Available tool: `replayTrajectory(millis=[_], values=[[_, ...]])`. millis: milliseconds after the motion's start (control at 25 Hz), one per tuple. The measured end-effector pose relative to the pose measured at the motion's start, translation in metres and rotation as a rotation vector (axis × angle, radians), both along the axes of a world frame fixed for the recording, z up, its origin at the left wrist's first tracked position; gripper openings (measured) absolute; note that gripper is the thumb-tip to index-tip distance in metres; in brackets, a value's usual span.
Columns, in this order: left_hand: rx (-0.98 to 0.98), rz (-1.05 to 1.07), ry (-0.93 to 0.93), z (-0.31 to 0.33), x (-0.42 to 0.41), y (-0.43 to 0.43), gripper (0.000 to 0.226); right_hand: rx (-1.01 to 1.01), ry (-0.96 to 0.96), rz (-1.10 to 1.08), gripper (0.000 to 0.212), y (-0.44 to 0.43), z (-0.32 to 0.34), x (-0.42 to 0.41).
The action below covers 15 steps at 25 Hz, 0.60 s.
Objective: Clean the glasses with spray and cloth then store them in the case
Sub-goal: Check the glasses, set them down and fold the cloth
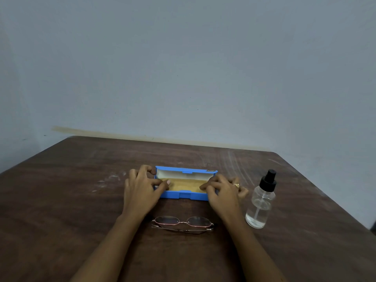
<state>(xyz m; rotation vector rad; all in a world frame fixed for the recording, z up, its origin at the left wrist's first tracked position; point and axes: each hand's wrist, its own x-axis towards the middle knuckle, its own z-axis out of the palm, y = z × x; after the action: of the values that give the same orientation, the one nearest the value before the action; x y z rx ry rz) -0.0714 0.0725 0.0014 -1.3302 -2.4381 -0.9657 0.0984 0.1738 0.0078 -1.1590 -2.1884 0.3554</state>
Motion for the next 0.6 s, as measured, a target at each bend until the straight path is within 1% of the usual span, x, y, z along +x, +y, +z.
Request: replayTrajectory(millis=[40,120,200,400,520,600], values=[[-0.009,-0.007,0.013,0.001,0.0007,-0.001,0.034,-0.013,-0.021,0.029,0.036,0.0,-0.0006,0.0016],[-0.029,-0.018,0.017,0.0025,0.0021,-0.0027,0.031,-0.033,-0.086,0.073,0.033,0.0012,-0.0022,0.0032],[-0.029,-0.029,0.009,0.0024,0.0028,-0.0032,0.029,-0.017,-0.134,0.087,0.032,0.002,-0.0032,0.0038],[-0.029,-0.044,0.004,0.001,0.0022,-0.0035,0.032,0.0,-0.133,0.077,0.03,-0.0008,-0.0015,0.0042],[0.008,-0.075,-0.033,0.0,0.0014,-0.0025,0.029,0.009,-0.118,0.084,0.027,-0.0027,-0.0016,0.0039],[0.039,-0.089,-0.052,-0.0014,0.0007,-0.0022,0.025,0.03,-0.101,0.089,0.033,-0.0028,-0.0034,0.0036]])
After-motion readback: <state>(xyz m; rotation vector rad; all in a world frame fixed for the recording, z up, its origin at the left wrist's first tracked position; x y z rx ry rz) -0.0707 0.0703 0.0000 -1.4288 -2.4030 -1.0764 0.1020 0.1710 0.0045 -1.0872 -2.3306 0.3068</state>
